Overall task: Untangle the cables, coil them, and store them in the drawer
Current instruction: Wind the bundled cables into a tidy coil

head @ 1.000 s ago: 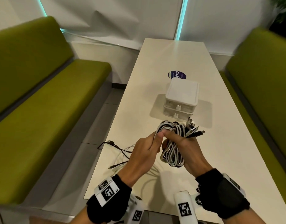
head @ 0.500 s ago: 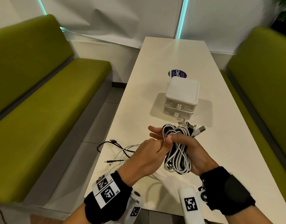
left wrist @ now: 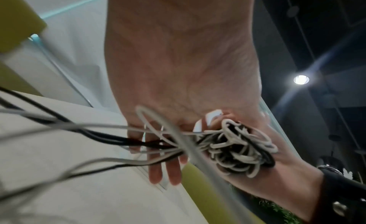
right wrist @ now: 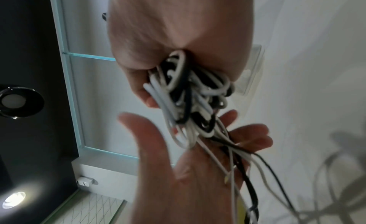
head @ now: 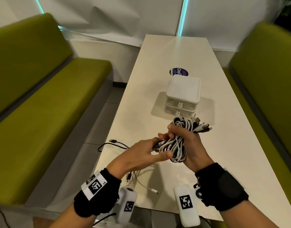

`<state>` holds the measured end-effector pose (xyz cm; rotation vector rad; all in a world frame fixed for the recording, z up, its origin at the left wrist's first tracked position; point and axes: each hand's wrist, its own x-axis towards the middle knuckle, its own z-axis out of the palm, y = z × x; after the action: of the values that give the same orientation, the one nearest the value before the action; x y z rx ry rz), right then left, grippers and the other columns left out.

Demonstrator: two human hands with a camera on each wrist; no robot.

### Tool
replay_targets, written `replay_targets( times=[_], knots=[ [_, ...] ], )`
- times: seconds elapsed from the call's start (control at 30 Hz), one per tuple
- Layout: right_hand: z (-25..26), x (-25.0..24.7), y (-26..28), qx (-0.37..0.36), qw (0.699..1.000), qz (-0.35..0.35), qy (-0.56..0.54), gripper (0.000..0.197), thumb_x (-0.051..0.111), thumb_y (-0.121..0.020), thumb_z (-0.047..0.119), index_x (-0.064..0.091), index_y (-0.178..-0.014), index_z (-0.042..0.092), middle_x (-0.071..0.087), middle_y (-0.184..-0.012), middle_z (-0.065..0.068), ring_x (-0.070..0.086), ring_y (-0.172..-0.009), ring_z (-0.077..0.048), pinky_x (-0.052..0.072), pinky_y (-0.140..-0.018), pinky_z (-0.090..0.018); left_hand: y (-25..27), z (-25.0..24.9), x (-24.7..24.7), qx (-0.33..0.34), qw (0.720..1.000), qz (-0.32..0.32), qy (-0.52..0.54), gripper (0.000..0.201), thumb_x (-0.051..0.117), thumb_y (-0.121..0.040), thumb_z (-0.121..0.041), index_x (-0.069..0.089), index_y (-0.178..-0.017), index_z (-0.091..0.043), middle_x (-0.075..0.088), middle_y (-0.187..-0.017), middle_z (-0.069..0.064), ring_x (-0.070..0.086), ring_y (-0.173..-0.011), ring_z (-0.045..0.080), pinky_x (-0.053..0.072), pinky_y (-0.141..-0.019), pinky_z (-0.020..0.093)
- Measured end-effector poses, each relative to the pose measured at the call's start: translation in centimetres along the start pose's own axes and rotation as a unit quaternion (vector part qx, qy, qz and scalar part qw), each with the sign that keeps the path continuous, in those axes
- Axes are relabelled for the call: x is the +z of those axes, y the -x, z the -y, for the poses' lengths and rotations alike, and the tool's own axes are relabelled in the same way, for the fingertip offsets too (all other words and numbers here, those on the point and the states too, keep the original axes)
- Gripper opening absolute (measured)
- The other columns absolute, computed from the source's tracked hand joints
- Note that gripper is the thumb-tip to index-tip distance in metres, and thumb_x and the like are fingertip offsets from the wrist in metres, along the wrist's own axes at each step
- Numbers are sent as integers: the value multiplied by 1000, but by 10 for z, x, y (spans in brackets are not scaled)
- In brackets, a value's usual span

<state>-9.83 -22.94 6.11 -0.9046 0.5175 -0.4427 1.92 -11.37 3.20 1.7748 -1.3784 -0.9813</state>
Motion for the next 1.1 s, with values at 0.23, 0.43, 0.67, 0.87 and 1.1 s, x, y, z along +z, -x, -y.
replay_targets(
  times=[0.23, 0.43, 0.67, 0.87, 1.1],
  knots=[
    [14, 5, -2, -62, 998, 13, 13, 16, 64, -77, 6, 52, -67, 8, 36, -50, -4, 40, -39, -18, 48, -55, -37, -12, 2, -17, -8, 996, 33, -79, 34, 77, -78, -41, 50, -71, -21, 48, -63, -8, 40, -57, 6, 33, -59, 27],
    [16, 3, -1, -60, 998, 27, 12, 14, 63, -75, 6, 51, -67, 8, 34, -48, -4, 35, -36, -18, 44, -51, -34, -19, 11, -12, -43, 980, -30, -190, 39, 73, -73, -57, 57, -60, -24, 56, -48, -6, 48, -46, 7, 37, -54, 25],
    [17, -7, -2, -69, 997, 23, 36, 13, 60, -72, 4, 49, -66, 6, 34, -47, -4, 36, -36, -18, 44, -54, -36, -11, 41, -64, -131, 951, -101, -259, 40, 71, -71, -66, 64, -60, -28, 57, -50, -4, 50, -47, 11, 37, -49, 25],
    [13, -4, -12, -92, 994, 15, 53, 8, 57, -70, 2, 51, -66, 6, 36, -48, -4, 37, -38, -20, 44, -58, -37, -4, 73, -95, -131, 895, -250, -345, 39, 70, -76, -59, 65, -62, -22, 55, -53, -2, 48, -53, 15, 34, -50, 31],
    [-3, -3, -15, -88, 988, -22, 123, 7, 60, -68, 6, 56, -73, 4, 42, -49, -5, 41, -40, -21, 43, -56, -36, -3, 101, -65, -137, 909, -85, -385, 91, 42, -59, -91, 56, -125, -30, 53, -112, -7, 47, -114, 18, 25, -91, 32]
  ],
)
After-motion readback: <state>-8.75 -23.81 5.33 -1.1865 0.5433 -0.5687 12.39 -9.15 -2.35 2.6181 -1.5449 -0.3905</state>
